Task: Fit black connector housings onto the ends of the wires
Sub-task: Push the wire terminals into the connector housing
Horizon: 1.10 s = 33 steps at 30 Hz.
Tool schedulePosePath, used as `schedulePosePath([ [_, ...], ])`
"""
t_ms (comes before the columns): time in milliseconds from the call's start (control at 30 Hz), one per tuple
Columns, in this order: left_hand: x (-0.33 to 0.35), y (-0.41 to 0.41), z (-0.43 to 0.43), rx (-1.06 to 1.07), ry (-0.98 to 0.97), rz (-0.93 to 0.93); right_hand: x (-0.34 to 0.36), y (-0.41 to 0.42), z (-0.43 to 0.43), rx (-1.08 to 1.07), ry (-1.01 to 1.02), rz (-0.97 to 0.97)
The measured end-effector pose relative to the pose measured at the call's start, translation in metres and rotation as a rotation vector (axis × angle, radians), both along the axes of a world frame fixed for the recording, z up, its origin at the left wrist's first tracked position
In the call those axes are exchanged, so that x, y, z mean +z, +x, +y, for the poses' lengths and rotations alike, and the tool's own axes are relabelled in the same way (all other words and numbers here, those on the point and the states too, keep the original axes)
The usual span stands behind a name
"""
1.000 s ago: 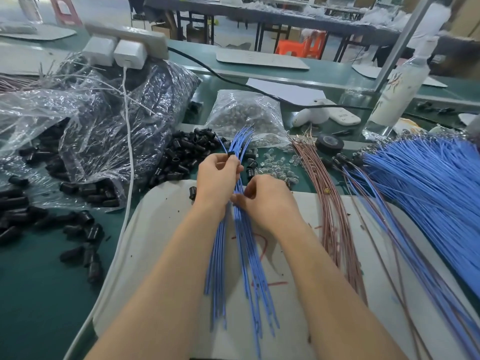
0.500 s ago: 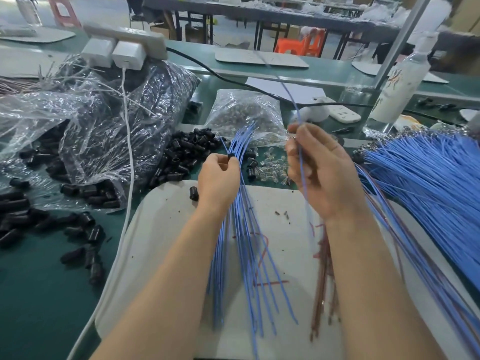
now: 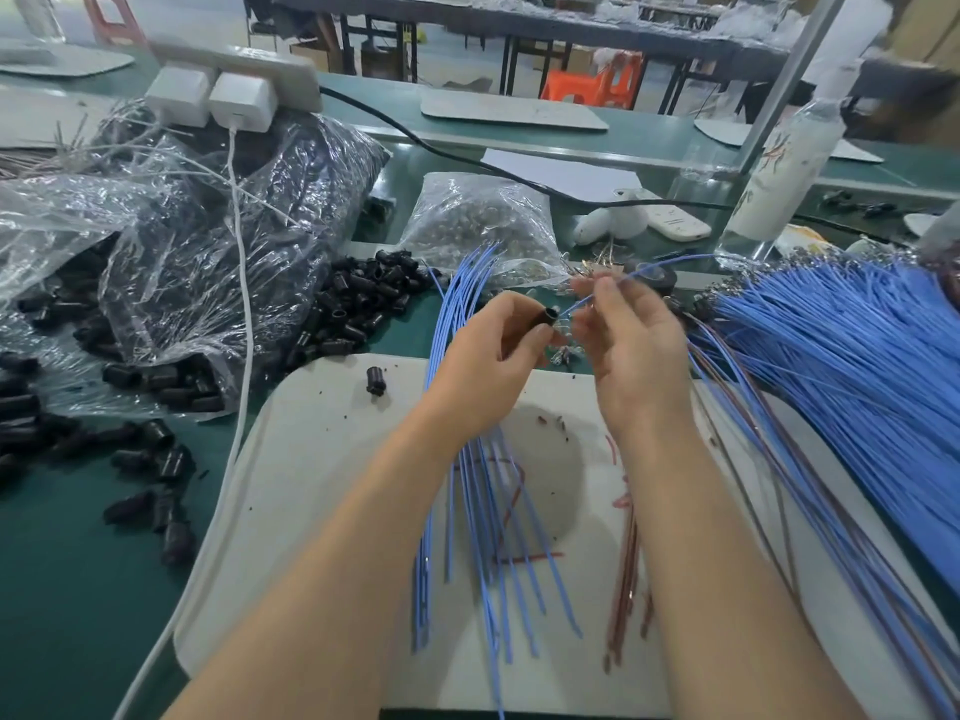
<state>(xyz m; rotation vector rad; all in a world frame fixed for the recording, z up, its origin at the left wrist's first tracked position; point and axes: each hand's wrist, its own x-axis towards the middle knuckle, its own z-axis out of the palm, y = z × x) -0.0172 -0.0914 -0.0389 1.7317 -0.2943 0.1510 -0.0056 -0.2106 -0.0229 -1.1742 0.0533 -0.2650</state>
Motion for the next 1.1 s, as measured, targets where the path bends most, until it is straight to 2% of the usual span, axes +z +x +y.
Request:
schedulePosePath([
  [67, -0.002, 0.002, 0.001, 0.018, -0.009, -0.011, -0.007, -0.001, 0.005, -0.003, -0.354, -0.001],
  [133, -0.005, 0.003, 0.003, 0.075, 0.029, -0.037, -0.007, -0.001, 0.007, -0.09, -0.518, -0.057],
  [267, -0.01, 0.005, 0.014, 0.342, 0.12, -0.146, 0.0, -0.005, 0.0, -0.198, -0.352, -0.181],
  [333, -0.01, 0.006, 0.018, 0.382, 0.097, -0.149, 0.001, -0.007, 0.001, -0.201, -0.371, -0.226],
  [467, -0.009, 0.004, 0.016, 0.376, 0.095, -0.163, 0.002, -0.012, 0.011, -0.214, -0.486, -0.303],
  [767, -0.008, 0.003, 0.016, 0.359, 0.123, -0.133, 0.004, -0.015, 0.013, -0.271, -0.521, -0.363],
  [967, -0.005, 0.002, 0.012, 0.334, 0.306, -0.209, 0.003, -0.014, 0.012, -0.216, -0.54, -0.304],
  [1100, -0.005, 0.001, 0.01, 0.316, 0.418, -0.27, 0.008, -0.011, 0.004, -0.185, -0.4, -0.216],
])
